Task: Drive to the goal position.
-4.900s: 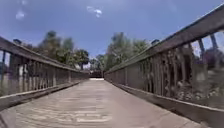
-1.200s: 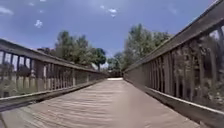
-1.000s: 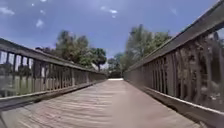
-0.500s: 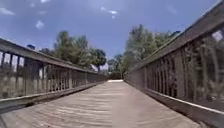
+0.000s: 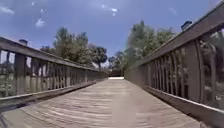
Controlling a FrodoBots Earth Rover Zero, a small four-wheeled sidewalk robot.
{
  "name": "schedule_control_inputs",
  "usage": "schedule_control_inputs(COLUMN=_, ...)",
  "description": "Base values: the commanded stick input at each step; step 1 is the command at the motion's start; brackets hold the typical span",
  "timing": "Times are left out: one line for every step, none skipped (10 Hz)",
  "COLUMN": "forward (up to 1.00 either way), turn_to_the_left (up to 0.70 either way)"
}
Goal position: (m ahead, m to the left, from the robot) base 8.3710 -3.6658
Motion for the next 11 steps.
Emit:
schedule_control_inputs(forward=0.45, turn_to_the_left=0.09)
schedule_control_inputs(forward=0.45, turn_to_the_left=0.0)
schedule_control_inputs(forward=0.45, turn_to_the_left=0.0)
schedule_control_inputs(forward=0.45, turn_to_the_left=0.0)
schedule_control_inputs(forward=0.45, turn_to_the_left=0.0)
schedule_control_inputs(forward=0.45, turn_to_the_left=0.0)
schedule_control_inputs(forward=0.45, turn_to_the_left=0.0)
schedule_control_inputs(forward=0.45, turn_to_the_left=0.0)
schedule_control_inputs(forward=0.45, turn_to_the_left=0.0)
schedule_control_inputs(forward=0.45, turn_to_the_left=0.0)
schedule_control_inputs(forward=0.45, turn_to_the_left=0.0)
